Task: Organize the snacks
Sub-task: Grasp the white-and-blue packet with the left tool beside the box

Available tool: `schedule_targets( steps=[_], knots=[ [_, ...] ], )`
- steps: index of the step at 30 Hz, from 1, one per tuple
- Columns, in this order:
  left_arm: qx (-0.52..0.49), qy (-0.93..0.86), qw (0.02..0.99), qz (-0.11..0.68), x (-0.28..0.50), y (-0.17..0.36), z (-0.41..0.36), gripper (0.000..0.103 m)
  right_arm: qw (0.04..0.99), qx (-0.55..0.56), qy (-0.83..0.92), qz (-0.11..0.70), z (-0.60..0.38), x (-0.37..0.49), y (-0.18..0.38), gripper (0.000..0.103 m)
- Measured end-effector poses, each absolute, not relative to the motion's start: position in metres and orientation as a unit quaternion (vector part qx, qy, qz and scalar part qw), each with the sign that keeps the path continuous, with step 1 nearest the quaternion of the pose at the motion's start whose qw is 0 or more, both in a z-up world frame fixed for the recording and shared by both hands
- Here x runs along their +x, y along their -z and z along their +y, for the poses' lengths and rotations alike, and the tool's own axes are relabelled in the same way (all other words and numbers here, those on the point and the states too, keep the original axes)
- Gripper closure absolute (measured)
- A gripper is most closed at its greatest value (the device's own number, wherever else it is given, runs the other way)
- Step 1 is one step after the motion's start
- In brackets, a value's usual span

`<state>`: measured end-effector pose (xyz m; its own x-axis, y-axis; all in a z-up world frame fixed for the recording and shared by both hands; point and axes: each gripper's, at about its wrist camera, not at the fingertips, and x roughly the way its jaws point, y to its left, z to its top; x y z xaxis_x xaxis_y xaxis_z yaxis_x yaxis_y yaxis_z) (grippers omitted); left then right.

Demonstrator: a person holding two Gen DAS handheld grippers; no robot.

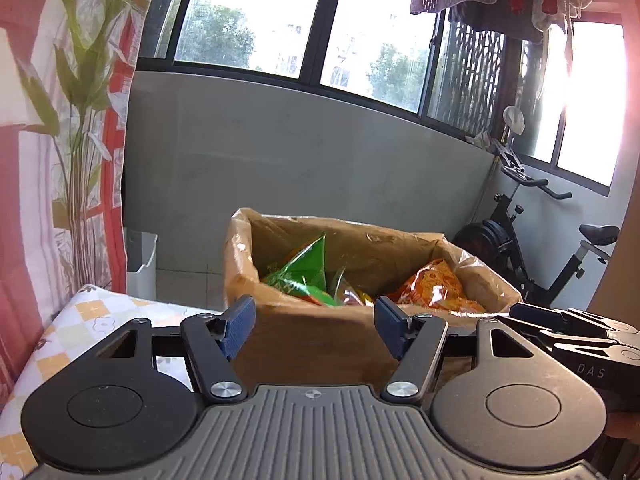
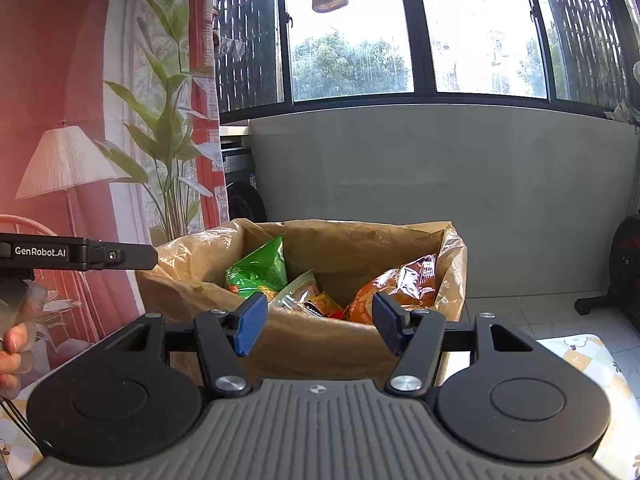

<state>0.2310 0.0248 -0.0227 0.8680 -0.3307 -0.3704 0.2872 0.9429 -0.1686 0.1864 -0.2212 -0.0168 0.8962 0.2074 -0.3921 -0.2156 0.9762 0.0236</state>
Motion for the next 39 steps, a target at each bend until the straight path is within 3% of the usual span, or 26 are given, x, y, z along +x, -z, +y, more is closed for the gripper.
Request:
schedule_targets(
  steps=[9, 17, 31, 39],
  knots=[
    [-0.029, 0.186, 0.946, 0.262, 0.207, 0.069, 0.045, 0.036, 0.971, 0.015, -0.109, 0.212, -0.205, 0.148, 0.048, 0.042],
    [-0.059, 0.189, 0.927, 0.32, 0.234, 0.122, 0.055, 0.045, 0.954, -0.002, -0.135, 0.268, -0.191, 0.147, 0.091, 0.042],
    [-0.112, 0.209, 0.892, 0.383, 0.281, 0.174, 0.047, 0.048, 0.901, -0.059, -0.206, 0.377, -0.165, 0.185, 0.161, 0.042],
    [-0.136, 0.218, 0.876, 0.407, 0.299, 0.198, 0.033, 0.049, 0.887, -0.064, -0.231, 0.396, -0.162, 0.206, 0.173, 0.042]
  ],
)
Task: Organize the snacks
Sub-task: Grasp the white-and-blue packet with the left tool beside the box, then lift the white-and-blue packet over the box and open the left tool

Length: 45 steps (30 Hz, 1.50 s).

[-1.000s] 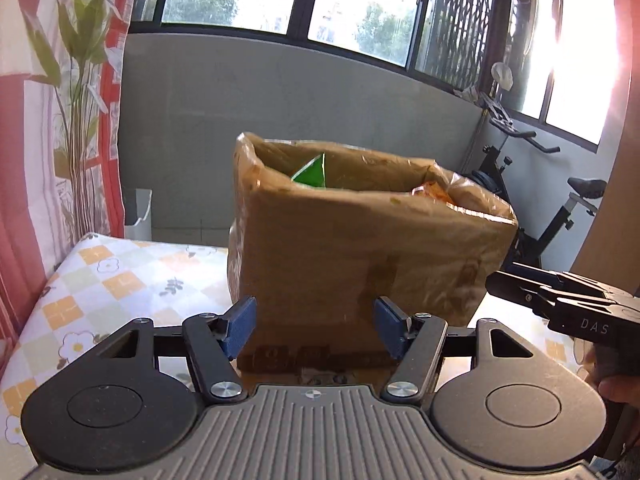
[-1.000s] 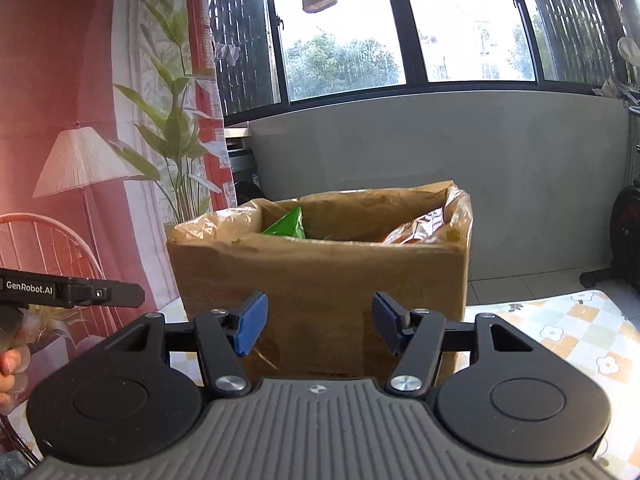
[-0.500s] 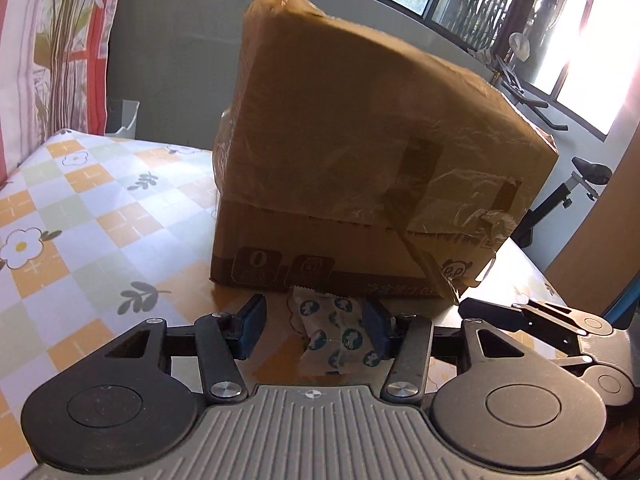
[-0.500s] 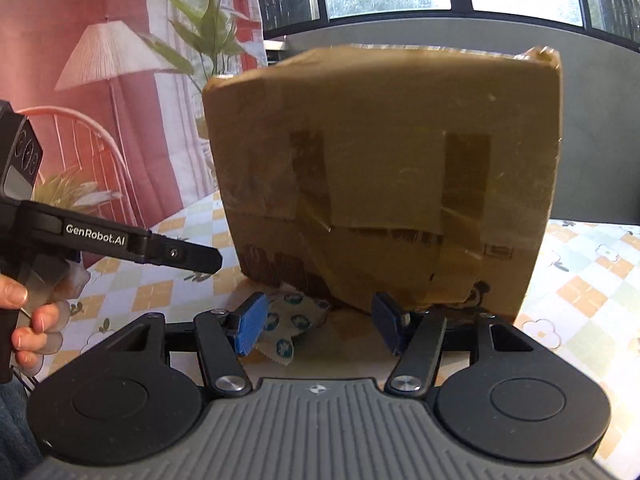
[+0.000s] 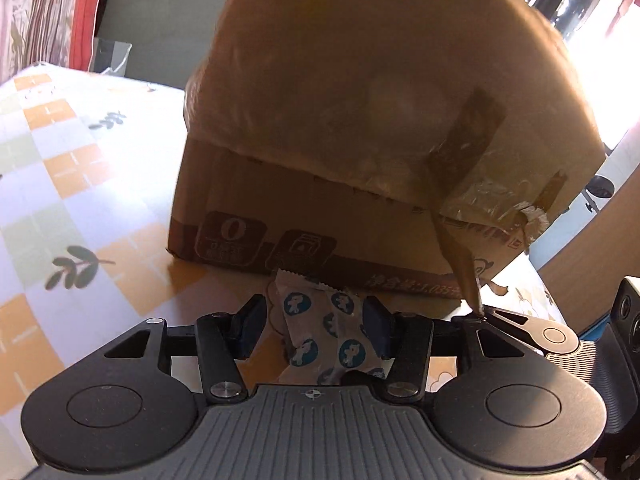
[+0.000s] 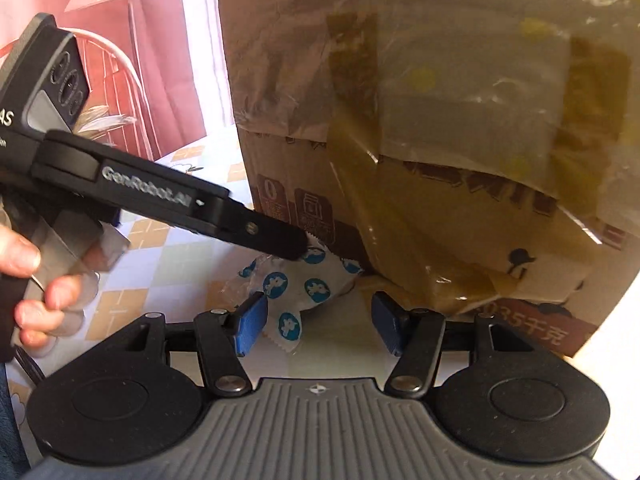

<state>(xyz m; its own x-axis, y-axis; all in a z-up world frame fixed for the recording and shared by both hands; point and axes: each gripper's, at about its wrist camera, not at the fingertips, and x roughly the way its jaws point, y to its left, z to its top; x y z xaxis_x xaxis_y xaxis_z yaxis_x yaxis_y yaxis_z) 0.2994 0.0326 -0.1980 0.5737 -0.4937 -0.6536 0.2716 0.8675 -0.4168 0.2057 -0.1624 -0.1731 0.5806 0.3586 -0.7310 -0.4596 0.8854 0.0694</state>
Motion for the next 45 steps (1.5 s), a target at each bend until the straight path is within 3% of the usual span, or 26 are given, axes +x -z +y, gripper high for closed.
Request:
schedule_targets(
  steps=[2, 7, 17, 26, 36, 45],
  knots=[
    [-0.14, 0.224, 0.871, 0.414, 0.299, 0.204, 0.03, 0.06, 0.884, -0.061, -0.236, 0.398, -0.161, 0.208, 0.176, 0.042],
    [-0.122, 0.223, 0.878, 0.406, 0.287, 0.203, 0.022, 0.064, 0.881, -0.055, -0.25, 0.397, -0.16, 0.202, 0.176, 0.055],
    [-0.117, 0.23, 0.882, 0.395, 0.243, 0.186, 0.014, 0.065, 0.888, -0.045, -0.247, 0.387, -0.162, 0.163, 0.159, 0.058],
    [-0.09, 0.241, 0.916, 0.309, 0.221, 0.108, 0.001, 0.065, 0.918, -0.06, -0.248, 0.304, -0.163, 0.145, 0.095, 0.058],
    [-0.069, 0.268, 0.934, 0.226, 0.255, 0.025, -0.028, 0.065, 0.944, -0.089, -0.233, 0.217, -0.174, 0.175, 0.006, 0.058],
    [-0.044, 0.267, 0.937, 0.219, 0.306, 0.009, -0.055, 0.065, 0.953, -0.071, -0.21, 0.207, -0.193, 0.246, -0.003, 0.058]
  ],
)
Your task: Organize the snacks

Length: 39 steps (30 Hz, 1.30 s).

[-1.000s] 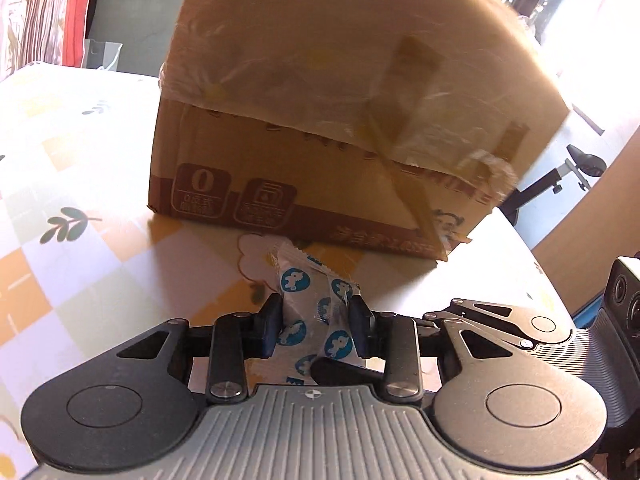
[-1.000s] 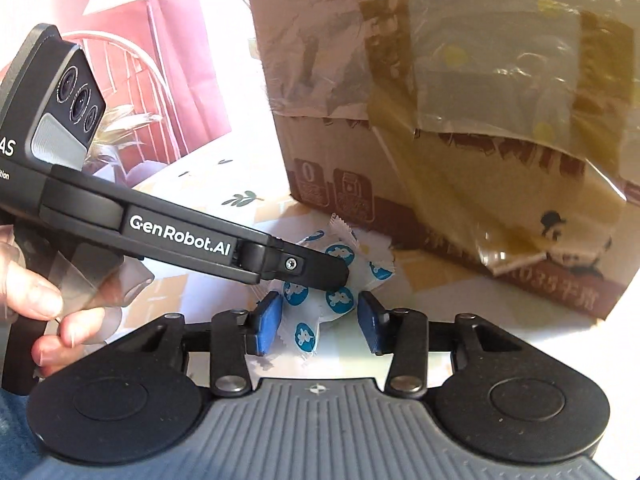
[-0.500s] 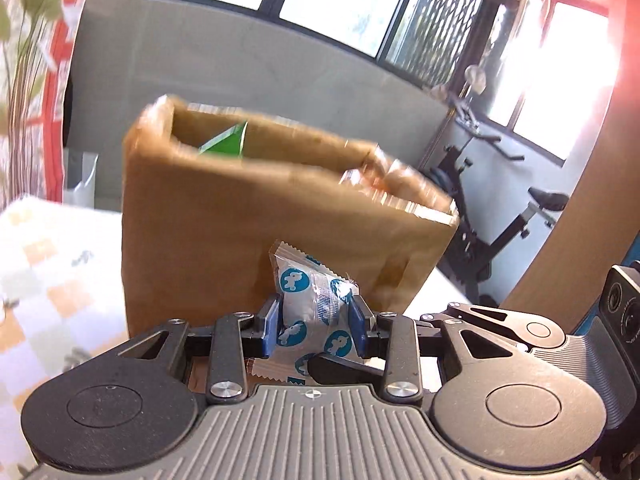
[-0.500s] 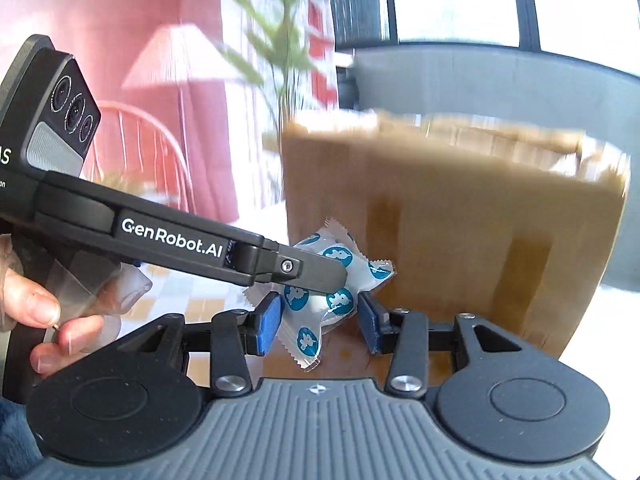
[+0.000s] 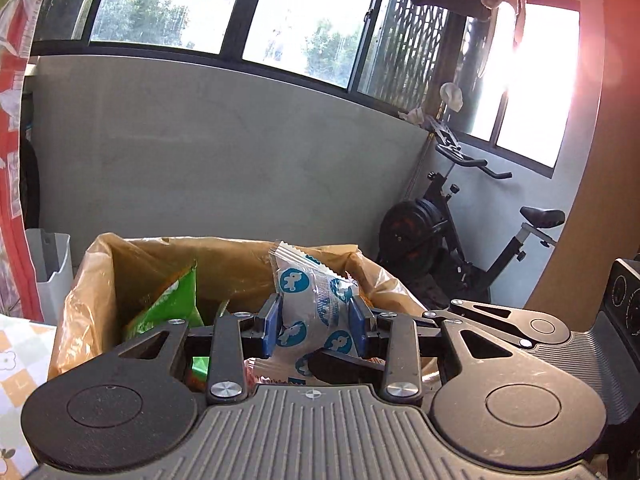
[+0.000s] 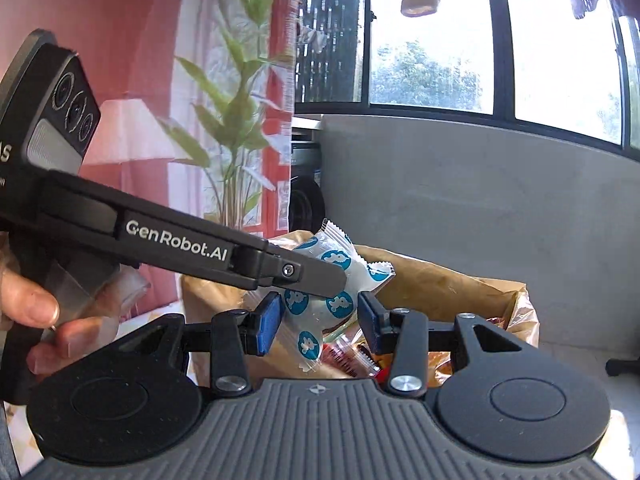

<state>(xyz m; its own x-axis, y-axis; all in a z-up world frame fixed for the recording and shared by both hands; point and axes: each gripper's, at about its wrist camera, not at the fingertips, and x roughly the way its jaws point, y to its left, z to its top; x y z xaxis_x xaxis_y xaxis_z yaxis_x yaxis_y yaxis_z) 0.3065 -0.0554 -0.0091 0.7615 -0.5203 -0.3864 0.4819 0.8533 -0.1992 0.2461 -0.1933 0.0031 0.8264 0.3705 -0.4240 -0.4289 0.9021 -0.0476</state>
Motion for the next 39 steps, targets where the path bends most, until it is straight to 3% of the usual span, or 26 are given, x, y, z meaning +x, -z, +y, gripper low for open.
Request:
schedule_targets(
  steps=[3, 4, 6, 9, 12, 15, 17, 25, 39],
  knots=[
    [-0.032, 0.228, 0.95, 0.211, 0.313, 0.012, -0.058, 0.062, 0.954, -0.066, -0.196, 0.216, -0.196, 0.265, 0.0, 0.058],
    [-0.029, 0.204, 0.956, 0.208, 0.313, 0.014, -0.057, 0.048, 0.955, -0.072, -0.184, 0.219, -0.199, 0.266, 0.0, 0.058],
    [-0.024, 0.177, 0.962, 0.208, 0.31, 0.018, -0.054, 0.032, 0.955, -0.077, -0.176, 0.226, -0.203, 0.269, 0.003, 0.057],
    [-0.009, 0.164, 0.964, 0.21, 0.301, 0.017, -0.047, 0.031, 0.957, -0.066, -0.163, 0.229, -0.216, 0.262, 0.003, 0.053],
    [-0.002, 0.144, 0.968, 0.206, 0.287, 0.013, -0.044, 0.024, 0.961, -0.044, -0.146, 0.232, -0.225, 0.255, 0.0, 0.043],
    [0.015, 0.131, 0.974, 0.187, 0.268, 0.0, -0.039, 0.016, 0.965, -0.032, -0.135, 0.224, -0.227, 0.245, -0.009, 0.021],
    [0.03, 0.119, 0.977, 0.173, 0.255, -0.009, -0.039, 0.014, 0.967, -0.027, -0.129, 0.217, -0.227, 0.236, -0.019, 0.012],
    [0.062, 0.082, 0.988, 0.114, 0.188, -0.047, -0.036, 0.006, 0.975, -0.019, -0.098, 0.198, -0.216, 0.196, -0.053, 0.003],
    [0.038, 0.097, 0.986, 0.129, 0.101, -0.087, -0.011, 0.006, 0.977, -0.007, -0.014, 0.212, -0.196, 0.116, -0.097, 0.0]
  ],
)
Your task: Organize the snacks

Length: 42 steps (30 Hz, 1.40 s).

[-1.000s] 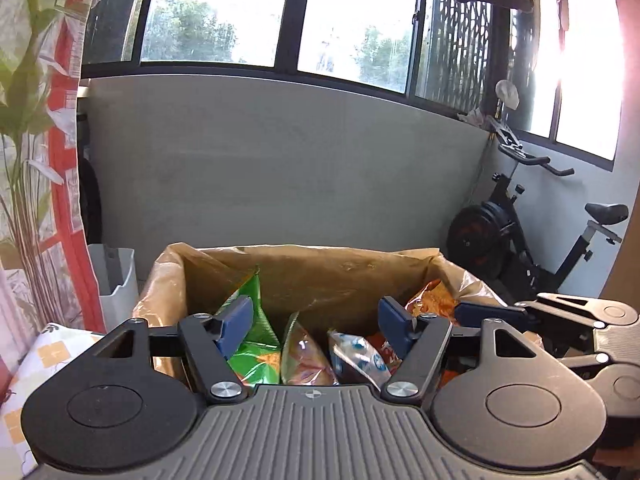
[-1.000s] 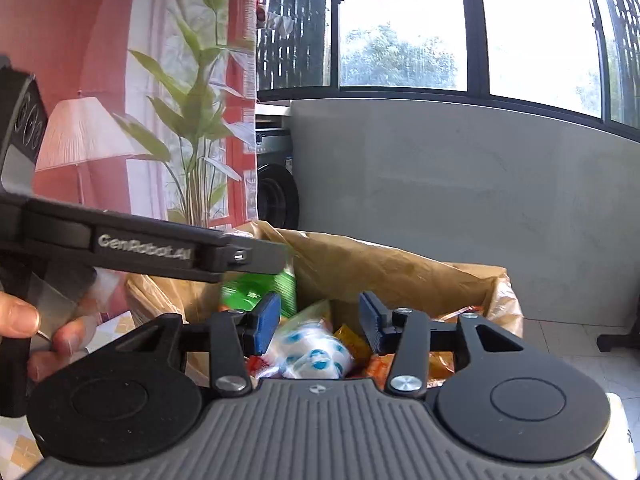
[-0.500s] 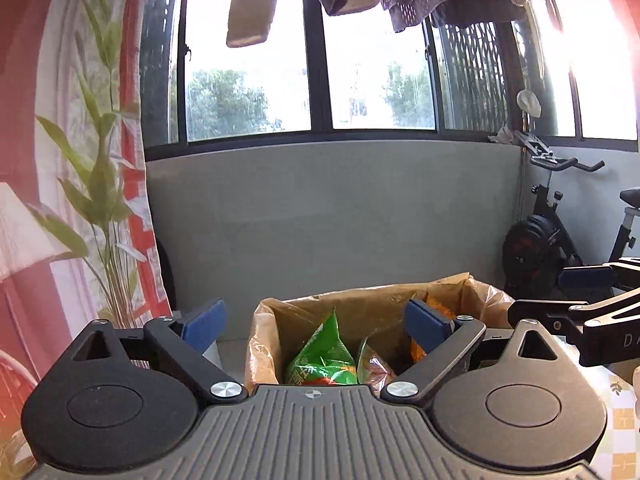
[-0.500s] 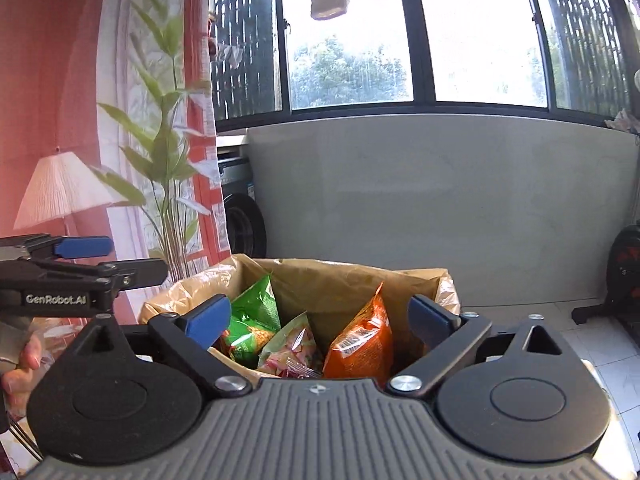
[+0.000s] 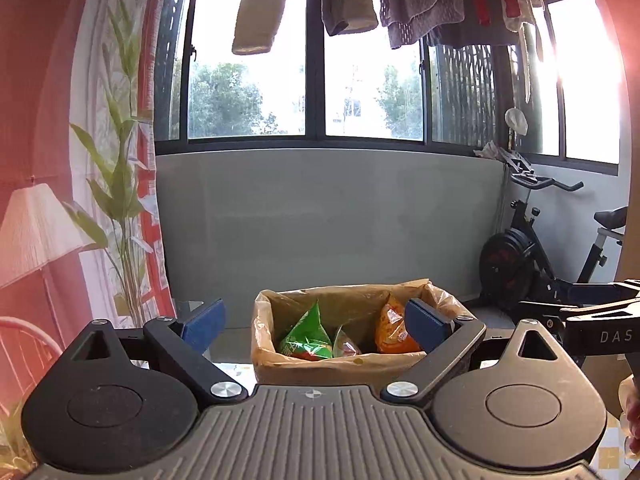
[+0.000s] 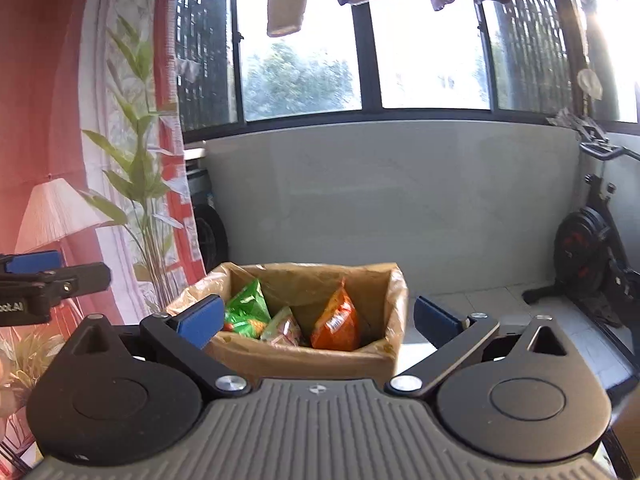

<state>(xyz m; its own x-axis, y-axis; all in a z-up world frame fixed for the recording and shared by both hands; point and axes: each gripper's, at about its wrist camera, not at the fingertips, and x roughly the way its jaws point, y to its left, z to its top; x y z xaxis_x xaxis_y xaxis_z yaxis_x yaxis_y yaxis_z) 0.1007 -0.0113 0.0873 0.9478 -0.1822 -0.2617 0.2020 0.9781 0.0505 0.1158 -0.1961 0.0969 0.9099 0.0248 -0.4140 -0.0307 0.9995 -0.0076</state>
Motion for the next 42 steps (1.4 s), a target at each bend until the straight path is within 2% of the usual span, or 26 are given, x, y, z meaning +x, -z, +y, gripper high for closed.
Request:
schedule_targets(
  steps=[14, 42],
  knots=[
    [0.03, 0.061, 0.991, 0.112, 0.039, -0.105, -0.001, 0.006, 0.978, -0.015, -0.02, 0.209, -0.182, 0.061, -0.114, 0.0],
    [0.022, 0.055, 0.993, 0.1, 0.031, -0.113, 0.005, 0.006, 0.982, -0.023, -0.019, 0.185, -0.178, 0.048, -0.126, 0.0]
  ],
)
